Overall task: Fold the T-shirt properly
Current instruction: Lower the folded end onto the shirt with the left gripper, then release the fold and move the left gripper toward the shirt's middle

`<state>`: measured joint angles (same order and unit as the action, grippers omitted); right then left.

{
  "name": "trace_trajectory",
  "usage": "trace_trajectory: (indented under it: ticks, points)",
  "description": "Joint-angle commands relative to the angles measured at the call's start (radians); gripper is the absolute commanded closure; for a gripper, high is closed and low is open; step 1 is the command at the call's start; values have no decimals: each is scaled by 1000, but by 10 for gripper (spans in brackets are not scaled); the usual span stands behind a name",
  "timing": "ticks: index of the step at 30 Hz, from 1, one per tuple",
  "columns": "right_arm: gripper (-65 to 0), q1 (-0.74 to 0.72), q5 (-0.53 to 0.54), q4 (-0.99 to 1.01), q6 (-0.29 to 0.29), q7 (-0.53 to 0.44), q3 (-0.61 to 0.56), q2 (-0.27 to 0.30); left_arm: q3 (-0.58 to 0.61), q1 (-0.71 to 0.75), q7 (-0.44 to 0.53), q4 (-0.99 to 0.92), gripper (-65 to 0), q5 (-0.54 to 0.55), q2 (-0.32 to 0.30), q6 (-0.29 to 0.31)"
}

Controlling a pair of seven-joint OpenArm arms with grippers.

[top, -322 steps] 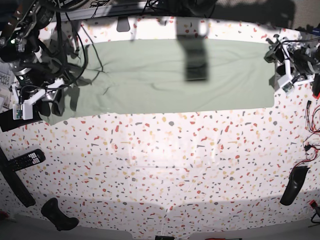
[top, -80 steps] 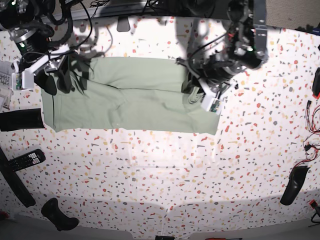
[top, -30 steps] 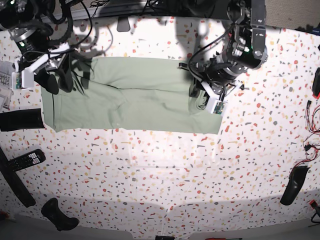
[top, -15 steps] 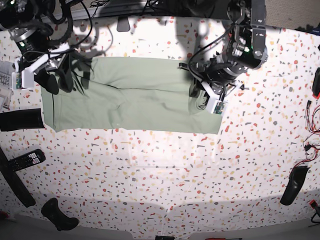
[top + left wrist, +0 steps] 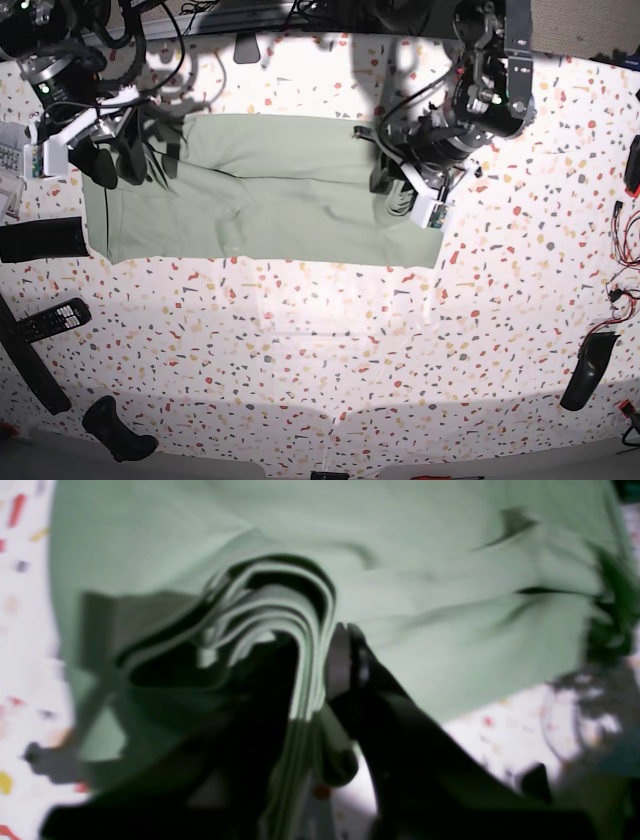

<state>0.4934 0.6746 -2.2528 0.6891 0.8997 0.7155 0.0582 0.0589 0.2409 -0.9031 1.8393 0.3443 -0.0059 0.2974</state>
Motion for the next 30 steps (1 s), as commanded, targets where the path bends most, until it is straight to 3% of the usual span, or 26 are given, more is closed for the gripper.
trace_trajectory:
  ticks: [1,3,4,9,15,21,24,28,30]
  points:
    - [-222,0,17,-18,9,-27,4,8,2,-8,4,19,-156,49,6,37]
    - [-222,0,17,-18,9,-27,4,8,2,-8,-10,19,-272,126,6,97]
    - [-222,0,17,-18,9,-27,4,8,2,-8,-10,19,-296,162,6,115]
    - [-222,0,17,-18,9,-27,4,8,2,-9,-9,19,-299,260,6,122]
    - [-222,0,17,-18,9,-27,4,8,2,-29,-9,19,-299,175,5,121]
    - [-222,0,17,-18,9,-21,4,8,1,-78,13,22,-304,-10,5,-71]
    - [-222,0,17,-18,9,-18,4,8,1,-95,22,22,-351,-83,5,-140]
    - [-222,0,18,-18,9,-18,4,8,1,-92,-3,22,-411,-27,6,-233]
    - [-222,0,18,-18,9,-19,4,8,1,-92,-26,22,-425,15,6,-246]
